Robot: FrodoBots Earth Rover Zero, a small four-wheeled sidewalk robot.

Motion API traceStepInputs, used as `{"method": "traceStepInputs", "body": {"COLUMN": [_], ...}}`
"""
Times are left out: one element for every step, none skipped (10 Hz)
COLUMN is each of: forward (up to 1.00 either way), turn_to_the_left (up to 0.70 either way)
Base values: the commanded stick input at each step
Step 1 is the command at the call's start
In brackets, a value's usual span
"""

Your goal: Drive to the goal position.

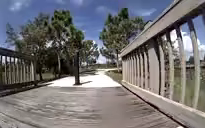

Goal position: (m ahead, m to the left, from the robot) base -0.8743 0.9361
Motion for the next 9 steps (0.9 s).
{"method": "traceStepInputs", "body": {"forward": [0.85,0.85,0.85,0.85,0.85,0.85,0.85,0.85,0.85], "turn_to_the_left": [0.00,0.00,0.00,0.00,0.00,0.00,0.00,0.00,0.00]}}
